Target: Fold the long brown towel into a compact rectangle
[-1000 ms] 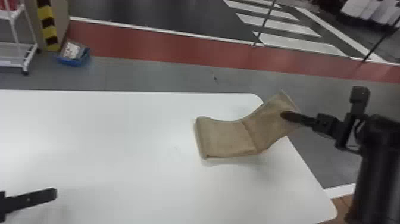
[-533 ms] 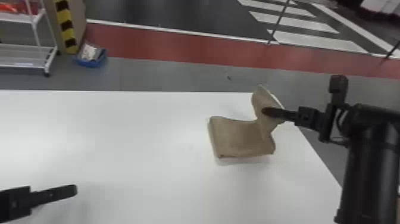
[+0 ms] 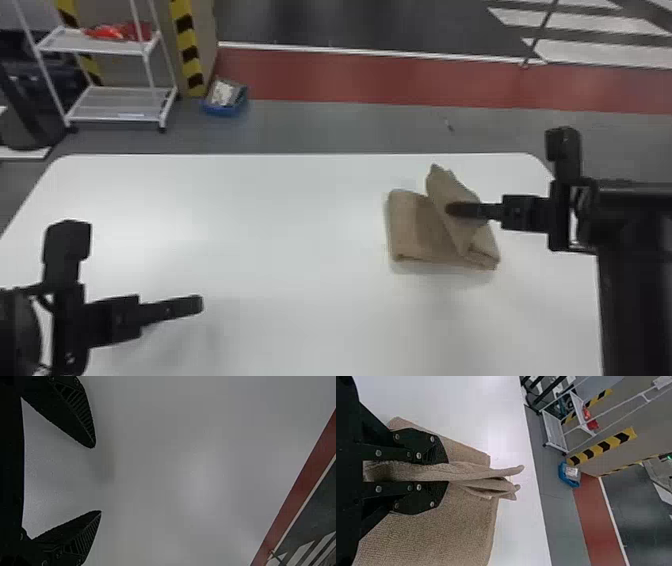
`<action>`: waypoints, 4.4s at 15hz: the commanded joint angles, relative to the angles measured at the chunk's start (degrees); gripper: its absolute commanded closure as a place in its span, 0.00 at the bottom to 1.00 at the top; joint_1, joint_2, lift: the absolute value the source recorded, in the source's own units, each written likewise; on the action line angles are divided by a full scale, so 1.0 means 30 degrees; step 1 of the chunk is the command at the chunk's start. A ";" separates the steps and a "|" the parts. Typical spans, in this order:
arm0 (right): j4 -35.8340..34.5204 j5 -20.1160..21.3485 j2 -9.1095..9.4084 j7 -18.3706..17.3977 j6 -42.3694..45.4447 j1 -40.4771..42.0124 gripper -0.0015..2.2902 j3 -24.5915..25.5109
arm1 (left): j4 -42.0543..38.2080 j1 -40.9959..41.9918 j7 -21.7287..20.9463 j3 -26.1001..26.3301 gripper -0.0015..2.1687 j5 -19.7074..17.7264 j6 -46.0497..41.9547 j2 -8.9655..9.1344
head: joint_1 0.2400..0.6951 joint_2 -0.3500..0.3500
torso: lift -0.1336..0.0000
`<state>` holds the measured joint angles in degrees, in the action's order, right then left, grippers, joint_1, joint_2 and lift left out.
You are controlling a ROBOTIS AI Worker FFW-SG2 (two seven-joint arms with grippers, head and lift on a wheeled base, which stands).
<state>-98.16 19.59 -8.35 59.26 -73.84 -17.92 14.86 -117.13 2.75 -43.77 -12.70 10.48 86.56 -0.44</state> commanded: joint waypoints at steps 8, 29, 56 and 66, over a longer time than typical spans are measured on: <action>-0.0620 -0.1375 0.1436 -0.1207 0.0778 0.0904 0.02 -0.0413 | 0.0136 -0.0007 -0.0030 -0.0189 0.07 -0.0096 -0.0215 0.0196 | 1.00 0.46 | 0.07; -0.1294 -0.2342 0.2637 -0.5162 0.0837 0.2105 0.73 -0.3636 | -0.0420 0.0637 -0.0205 -0.0248 0.07 -0.0096 -0.0098 0.0196 | 1.00 0.57 | 0.07; 0.4595 -0.1580 0.1231 -0.7389 0.4528 -0.1059 0.73 0.0261 | -0.1094 0.1047 -0.0645 -0.0716 0.07 -0.0125 -0.0098 0.0196 | 1.00 0.32 | 0.07; 0.4565 -0.1082 0.2608 -0.7272 0.5583 -0.0942 0.73 -0.3958 | -0.1387 0.1223 -0.0791 -0.1068 0.07 -0.0271 -0.0098 0.0196 | 1.00 0.50 | 0.07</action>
<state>-84.50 15.86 -1.21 37.43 -57.97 -20.96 5.15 -120.83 6.22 -46.08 -15.57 9.87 86.27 -0.44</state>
